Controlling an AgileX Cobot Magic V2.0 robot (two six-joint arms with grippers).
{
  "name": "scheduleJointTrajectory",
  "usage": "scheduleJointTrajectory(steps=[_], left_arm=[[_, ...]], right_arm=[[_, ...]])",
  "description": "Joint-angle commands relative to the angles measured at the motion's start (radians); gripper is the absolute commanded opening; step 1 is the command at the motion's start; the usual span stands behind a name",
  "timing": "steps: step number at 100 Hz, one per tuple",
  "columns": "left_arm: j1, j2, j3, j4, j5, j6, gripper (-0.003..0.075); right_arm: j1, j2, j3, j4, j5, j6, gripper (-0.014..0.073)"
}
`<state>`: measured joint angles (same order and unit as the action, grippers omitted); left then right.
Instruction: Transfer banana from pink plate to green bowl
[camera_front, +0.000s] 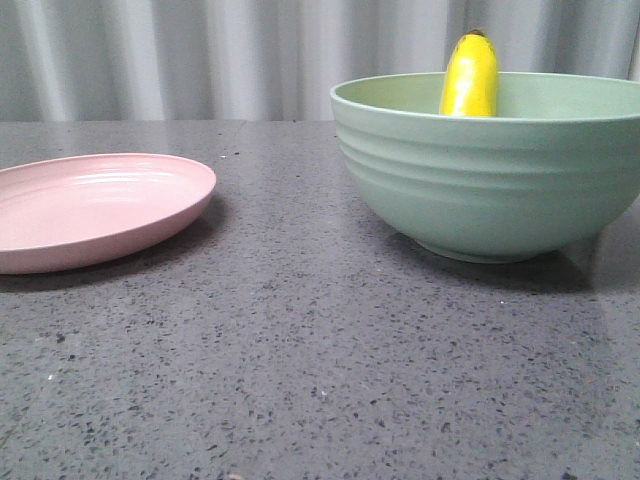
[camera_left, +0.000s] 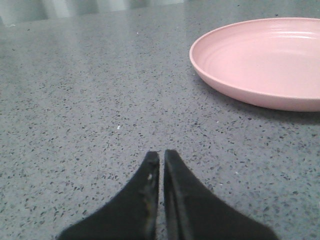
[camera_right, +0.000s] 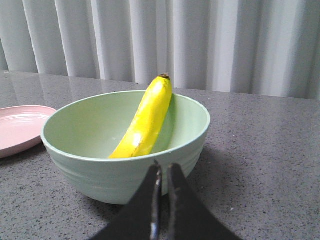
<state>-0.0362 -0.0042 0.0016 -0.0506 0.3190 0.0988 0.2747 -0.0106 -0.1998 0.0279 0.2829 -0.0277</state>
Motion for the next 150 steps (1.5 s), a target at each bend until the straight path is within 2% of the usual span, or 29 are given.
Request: scheduleJointTrajectory(steps=[1,45,62,80,83,94,106,133,150], left_arm=[[0.002,-0.027,0.008,-0.001,-0.064,-0.009,-0.002],[0.002,-0.027,0.008,-0.001,-0.065,-0.009,-0.002],[0.002,-0.027,0.008,-0.001,-0.065,-0.009,-0.002],[0.002,-0.027,0.008,-0.001,-0.065,-0.009,-0.002],[0.002,-0.027,0.008,-0.001,-0.065,-0.009,-0.002],[0.002,-0.027,0.008,-0.001,-0.065,-0.009,-0.002],[0.002,-0.027,0.008,-0.001,-0.065,-0.009,-0.002],[0.002,-0.027,0.008,-0.001,-0.065,-0.009,-0.002],[0.002,-0.027,0.008,-0.001,-0.065,-0.009,-0.002]], right_arm=[[-0.007,-0.015,-0.025,-0.009,-0.08,-0.007,-0.0064],[-0.007,-0.015,-0.022,-0.009,-0.081,-0.007,-0.0064],[-0.027,-0.015,0.08,-0.012,-0.208,-0.007,-0.0064],[-0.155,-0.015,0.236,-0.012,-0.458,-0.005,-0.0064],[-0.179,-0.017,0.227,-0.012,-0.408,0.001,-0.0064],[-0.266,-0.021,0.23,-0.012,-0.395,0.003,-0.0064],[-0.342,-0.021,0.23,-0.009,-0.248,0.003,-0.0064],[-0.363,-0.023,0.23,-0.006,0.031,0.003,-0.0064],[-0.363,-0.023,0.23,-0.006,0.024,0.003,-0.0064]])
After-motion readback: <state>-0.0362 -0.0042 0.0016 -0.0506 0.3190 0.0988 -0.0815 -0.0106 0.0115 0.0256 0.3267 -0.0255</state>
